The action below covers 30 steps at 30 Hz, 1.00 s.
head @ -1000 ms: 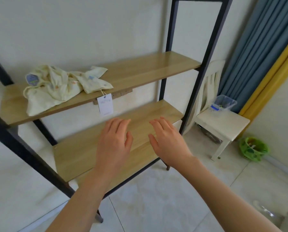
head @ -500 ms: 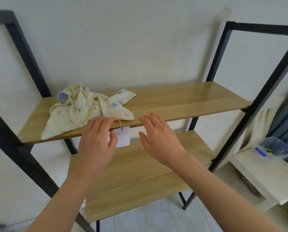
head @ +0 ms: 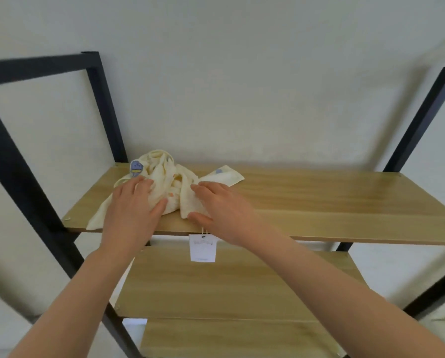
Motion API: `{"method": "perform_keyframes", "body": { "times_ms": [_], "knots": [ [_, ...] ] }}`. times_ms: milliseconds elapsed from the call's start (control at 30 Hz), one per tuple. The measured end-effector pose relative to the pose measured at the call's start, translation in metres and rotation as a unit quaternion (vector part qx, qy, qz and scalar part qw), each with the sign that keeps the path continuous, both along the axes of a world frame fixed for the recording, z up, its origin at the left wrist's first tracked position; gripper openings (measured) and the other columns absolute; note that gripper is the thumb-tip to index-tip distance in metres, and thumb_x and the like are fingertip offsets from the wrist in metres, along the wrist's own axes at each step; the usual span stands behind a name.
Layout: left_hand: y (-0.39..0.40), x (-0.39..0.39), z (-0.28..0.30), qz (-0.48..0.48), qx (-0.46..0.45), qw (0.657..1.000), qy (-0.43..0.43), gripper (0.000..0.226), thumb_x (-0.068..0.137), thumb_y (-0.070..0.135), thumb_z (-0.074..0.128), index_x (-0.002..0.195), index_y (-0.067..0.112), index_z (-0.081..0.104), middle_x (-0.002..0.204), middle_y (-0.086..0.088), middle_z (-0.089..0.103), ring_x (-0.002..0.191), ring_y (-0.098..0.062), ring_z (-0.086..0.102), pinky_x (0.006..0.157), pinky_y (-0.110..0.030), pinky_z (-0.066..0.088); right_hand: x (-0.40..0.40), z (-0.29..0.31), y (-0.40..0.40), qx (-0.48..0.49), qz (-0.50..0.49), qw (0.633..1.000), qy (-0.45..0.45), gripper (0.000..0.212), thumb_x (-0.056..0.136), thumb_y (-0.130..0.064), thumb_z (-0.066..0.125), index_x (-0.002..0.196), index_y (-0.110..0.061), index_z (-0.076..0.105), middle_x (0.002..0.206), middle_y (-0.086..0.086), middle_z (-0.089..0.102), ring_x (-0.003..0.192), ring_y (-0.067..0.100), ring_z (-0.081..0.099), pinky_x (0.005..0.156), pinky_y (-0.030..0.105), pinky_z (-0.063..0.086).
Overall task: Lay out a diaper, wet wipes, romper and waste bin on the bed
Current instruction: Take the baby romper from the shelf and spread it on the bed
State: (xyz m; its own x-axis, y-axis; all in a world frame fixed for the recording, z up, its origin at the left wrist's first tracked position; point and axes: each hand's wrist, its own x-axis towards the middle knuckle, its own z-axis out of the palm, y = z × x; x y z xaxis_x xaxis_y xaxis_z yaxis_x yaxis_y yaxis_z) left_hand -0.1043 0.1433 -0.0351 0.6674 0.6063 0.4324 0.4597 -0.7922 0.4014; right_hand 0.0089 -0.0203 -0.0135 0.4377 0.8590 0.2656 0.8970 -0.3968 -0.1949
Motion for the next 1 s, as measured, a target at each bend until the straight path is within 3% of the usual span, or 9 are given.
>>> {"method": "perform_keyframes", "body": {
  "times_ms": [133,333,400,500,600,733,833,900,1000],
  "knots": [
    [0.015,0.004,0.007,0.018,-0.065,0.997,0.039,0.062,0.087,0.053,0.057,0.135,0.016,0.048,0.132,-0.008,0.055,0.121,-0.029,0.047,0.095,-0.042,0.040,0.015,0.003,0.006,0.042,-0.012,0.996,0.079,0.029,0.095,-0.017,0.049,0.118,-0.017,0.067,0.108,0.008,0.070,0.098,0.027,0.063,0.076,0.036,0.051],
    [0.020,0.006,0.014,0.013,-0.066,0.998,0.013,0.036,0.094,0.037,0.056,0.122,0.017,0.064,0.120,-0.007,0.066,0.106,-0.024,0.057,0.086,-0.037,0.044,0.042,0.014,-0.011,0.158,-0.087,0.966,0.186,0.022,0.092,-0.010,0.052,0.102,-0.013,0.071,0.090,0.005,0.070,0.080,0.017,0.058,0.062,0.024,0.037],
    [0.018,0.008,0.020,0.005,-0.113,0.993,-0.038,0.024,0.096,0.032,0.054,0.112,0.017,0.064,0.111,-0.003,0.066,0.096,-0.019,0.056,0.079,-0.033,0.043,0.055,0.021,-0.018,0.221,-0.126,0.934,0.251,0.017,0.091,-0.010,0.053,0.100,-0.011,0.068,0.086,0.004,0.065,0.078,0.017,0.056,0.063,0.021,0.042],
    [0.011,0.011,0.034,-0.012,-0.167,0.978,-0.124,0.018,0.100,0.027,0.048,0.109,0.014,0.056,0.102,0.000,0.060,0.092,-0.017,0.054,0.072,-0.026,0.040,0.070,0.029,-0.032,0.318,-0.177,0.837,0.408,0.019,0.092,-0.009,0.045,0.093,-0.012,0.063,0.086,0.005,0.061,0.081,0.022,0.057,0.077,0.043,0.055],
    [0.005,0.018,0.048,-0.032,-0.174,0.967,-0.181,0.016,0.101,0.026,0.044,0.109,0.014,0.051,0.102,-0.001,0.057,0.091,-0.016,0.051,0.068,-0.024,0.035,0.079,0.034,-0.045,0.362,-0.191,0.767,0.494,0.025,0.090,-0.007,0.036,0.087,-0.012,0.060,0.081,0.007,0.055,0.078,0.023,0.053,0.069,0.042,0.051],
    [-0.002,0.034,0.066,-0.089,-0.213,0.952,-0.203,0.015,0.102,0.028,0.041,0.111,0.020,0.049,0.108,-0.001,0.057,0.093,-0.017,0.054,0.070,-0.027,0.040,0.081,0.041,-0.053,0.359,-0.208,0.812,0.411,0.024,0.094,-0.017,0.035,0.073,-0.014,0.047,0.070,0.002,0.041,0.066,0.018,0.037,0.060,0.029,0.030],
    [-0.010,0.044,0.077,-0.118,-0.179,0.965,-0.154,0.020,0.100,0.033,0.046,0.115,0.021,0.050,0.104,0.003,0.057,0.090,-0.017,0.054,0.065,-0.020,0.040,0.079,0.050,-0.057,0.239,-0.193,0.899,0.311,0.031,0.096,-0.040,0.043,0.093,-0.011,0.054,0.087,0.001,0.052,0.074,0.016,0.048,0.063,0.031,0.035],
    [-0.012,0.050,0.087,-0.129,-0.151,0.973,-0.113,0.026,0.092,0.036,0.061,0.113,0.024,0.052,0.099,0.009,0.055,0.089,-0.014,0.053,0.064,-0.023,0.039,0.080,0.055,-0.057,0.136,-0.207,0.949,0.196,0.035,0.086,-0.039,0.059,0.110,-0.014,0.055,0.099,0.000,0.055,0.085,0.017,0.054,0.063,0.028,0.036],
    [-0.006,0.059,0.102,-0.120,-0.089,0.986,-0.076,0.027,0.085,0.027,0.069,0.109,0.018,0.061,0.099,0.005,0.058,0.093,-0.018,0.053,0.072,-0.024,0.033,0.084,0.069,-0.056,0.145,-0.224,0.960,0.088,0.031,0.082,-0.032,0.066,0.105,-0.012,0.058,0.097,0.004,0.055,0.088,0.022,0.054,0.058,0.024,0.034]
  ]
}}
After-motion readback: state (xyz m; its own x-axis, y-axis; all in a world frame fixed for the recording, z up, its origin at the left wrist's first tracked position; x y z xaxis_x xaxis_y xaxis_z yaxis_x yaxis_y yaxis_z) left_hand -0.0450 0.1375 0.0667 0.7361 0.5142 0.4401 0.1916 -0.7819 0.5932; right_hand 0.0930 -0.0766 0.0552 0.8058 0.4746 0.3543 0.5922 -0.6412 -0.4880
